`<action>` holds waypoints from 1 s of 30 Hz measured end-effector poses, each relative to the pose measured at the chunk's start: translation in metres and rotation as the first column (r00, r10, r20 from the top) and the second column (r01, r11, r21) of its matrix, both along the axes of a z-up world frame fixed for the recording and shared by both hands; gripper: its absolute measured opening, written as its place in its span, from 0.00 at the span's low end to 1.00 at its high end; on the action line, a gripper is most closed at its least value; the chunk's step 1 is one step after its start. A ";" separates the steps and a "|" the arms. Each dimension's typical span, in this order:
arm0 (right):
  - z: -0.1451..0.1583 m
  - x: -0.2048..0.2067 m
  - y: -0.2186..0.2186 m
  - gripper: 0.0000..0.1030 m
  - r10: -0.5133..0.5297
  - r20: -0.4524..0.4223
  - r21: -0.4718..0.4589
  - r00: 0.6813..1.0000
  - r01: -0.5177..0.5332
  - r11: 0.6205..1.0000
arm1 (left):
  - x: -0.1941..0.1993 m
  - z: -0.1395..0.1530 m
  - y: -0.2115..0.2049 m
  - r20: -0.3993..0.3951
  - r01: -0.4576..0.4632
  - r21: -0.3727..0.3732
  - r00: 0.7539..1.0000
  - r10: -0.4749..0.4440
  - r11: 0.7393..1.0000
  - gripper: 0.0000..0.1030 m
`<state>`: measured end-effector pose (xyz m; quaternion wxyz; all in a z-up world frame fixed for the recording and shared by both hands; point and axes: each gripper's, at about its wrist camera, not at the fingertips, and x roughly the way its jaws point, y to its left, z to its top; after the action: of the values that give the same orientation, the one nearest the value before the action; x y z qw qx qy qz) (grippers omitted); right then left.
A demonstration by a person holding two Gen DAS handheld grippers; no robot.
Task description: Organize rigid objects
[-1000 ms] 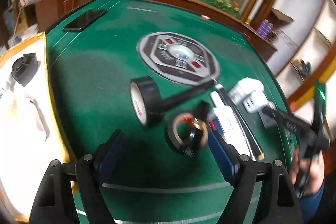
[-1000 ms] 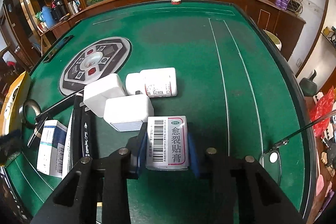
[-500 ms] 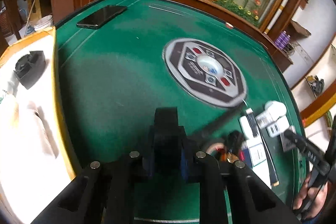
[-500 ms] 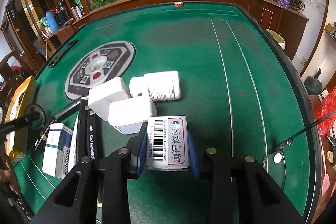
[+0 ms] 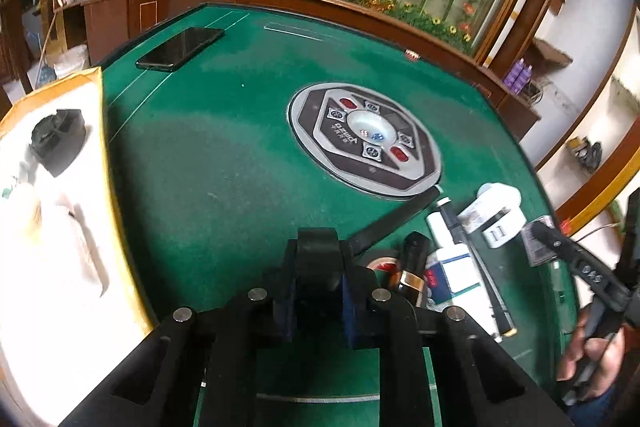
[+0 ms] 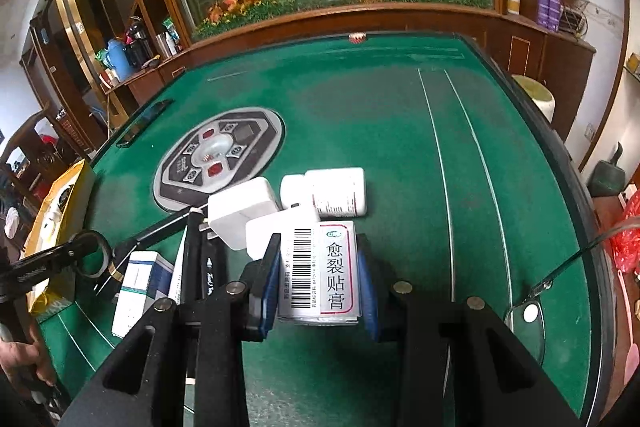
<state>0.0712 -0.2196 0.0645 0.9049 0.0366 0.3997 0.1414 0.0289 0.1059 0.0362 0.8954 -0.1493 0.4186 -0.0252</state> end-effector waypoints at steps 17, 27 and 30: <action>0.010 -0.017 0.028 0.31 0.123 0.073 0.037 0.990 -0.126 0.991 | -0.045 0.013 0.007 0.072 -0.020 0.012 0.997 0.019 1.000 0.17; 0.020 -0.039 0.067 0.32 0.218 0.116 0.003 0.969 -0.220 0.975 | -0.071 0.033 0.034 0.138 -0.066 -0.019 0.988 0.068 0.998 0.17; 0.025 -0.047 0.088 0.32 0.255 0.135 -0.029 0.957 -0.254 0.967 | -0.077 0.038 0.046 0.152 -0.087 -0.025 0.984 0.090 0.996 0.17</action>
<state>0.0246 -0.1312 0.0891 0.9049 -0.0303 0.3384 0.2565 -0.0477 0.1514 0.0738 0.9237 -0.1736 0.3414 -0.0007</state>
